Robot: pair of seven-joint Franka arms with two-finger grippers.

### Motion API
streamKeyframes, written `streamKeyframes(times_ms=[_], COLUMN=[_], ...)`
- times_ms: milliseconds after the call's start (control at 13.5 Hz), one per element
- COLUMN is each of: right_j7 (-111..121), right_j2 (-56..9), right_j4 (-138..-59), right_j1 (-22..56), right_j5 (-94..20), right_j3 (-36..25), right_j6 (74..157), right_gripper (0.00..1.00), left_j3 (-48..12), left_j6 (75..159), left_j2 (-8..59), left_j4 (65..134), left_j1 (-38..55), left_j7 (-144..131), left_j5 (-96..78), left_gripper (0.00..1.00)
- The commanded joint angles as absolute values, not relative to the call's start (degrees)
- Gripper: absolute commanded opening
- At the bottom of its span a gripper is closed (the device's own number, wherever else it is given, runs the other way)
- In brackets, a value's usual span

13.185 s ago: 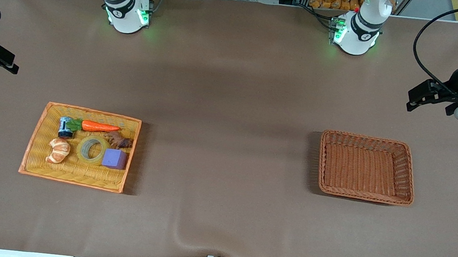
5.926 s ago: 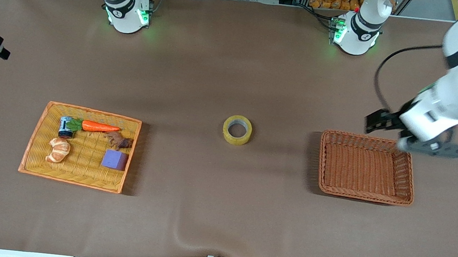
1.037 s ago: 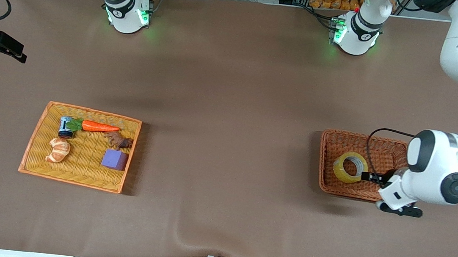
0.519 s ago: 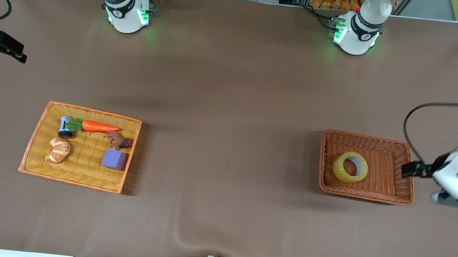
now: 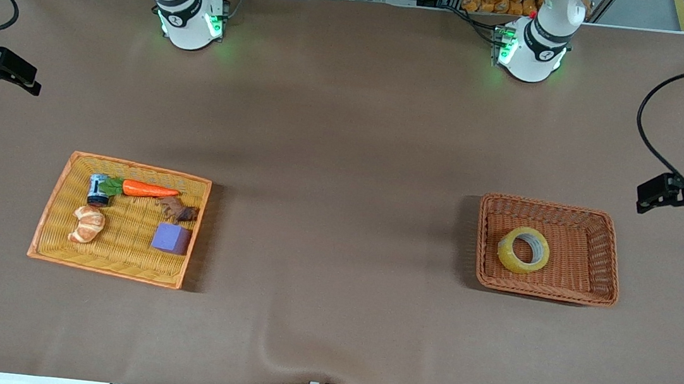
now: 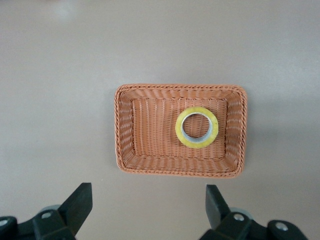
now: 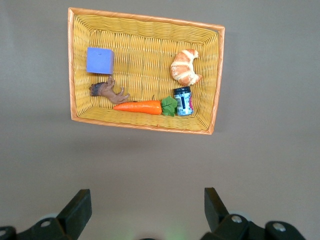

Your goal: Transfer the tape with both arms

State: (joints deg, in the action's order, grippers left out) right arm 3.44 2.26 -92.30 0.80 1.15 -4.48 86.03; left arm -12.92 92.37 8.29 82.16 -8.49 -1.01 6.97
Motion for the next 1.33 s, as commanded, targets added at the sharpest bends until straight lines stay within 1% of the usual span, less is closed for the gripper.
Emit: streamKeyframes(times_ms=[0,222,444,519,667,741,1037,1259], right_j7=[3.6,3.5,3.7,3.6,3.6,3.6,4.0,4.0], right_j2=[1.9,1.9,1.4,1.4,1.4,1.4,1.4,1.8], right_j4=[-91.7,-91.7,-91.8,-91.8,-91.8,-91.8,-91.8,-92.0], right_j1=[0.5,1.0,0.7,0.7,0.6,0.5,0.4,0.6], right_j5=[1.2,1.2,-1.8,-1.8,-1.0,-1.0,-0.3,-0.5], right_j3=[-4.5,-4.5,-4.6,-4.6,-4.7,-4.7,-4.7,-4.7], right_j6=[86.0,86.0,86.3,87.1,87.3,87.3,87.2,88.9], right_gripper=[1.00,1.00,1.00,1.00,1.00,1.00,1.00,1.00], left_j3=[-14.9,-15.6,-15.6,-14.7,-8.3,-7.0,-6.8,-6.8], left_j6=[88.7,88.0,88.0,87.9,87.9,87.9,87.3,86.9], left_j2=[4.6,3.9,3.1,1.8,0.9,0.9,1.4,1.4], left_j4=[84.0,84.3,84.2,84.5,85.5,85.5,85.2,84.9], left_j1=[-8.8,-9.1,-9.1,-7.9,-1.6,-0.7,-1.2,-1.6], left_j7=[-4.0,-4.1,-3.6,-3.4,-3.3,-3.2,-3.1,-3.1], left_j5=[6.0,5.5,5.4,4.6,4.1,4.1,3.8,3.6], left_gripper=[1.00,1.00,1.00,1.00,1.00,1.00,1.00,1.00])
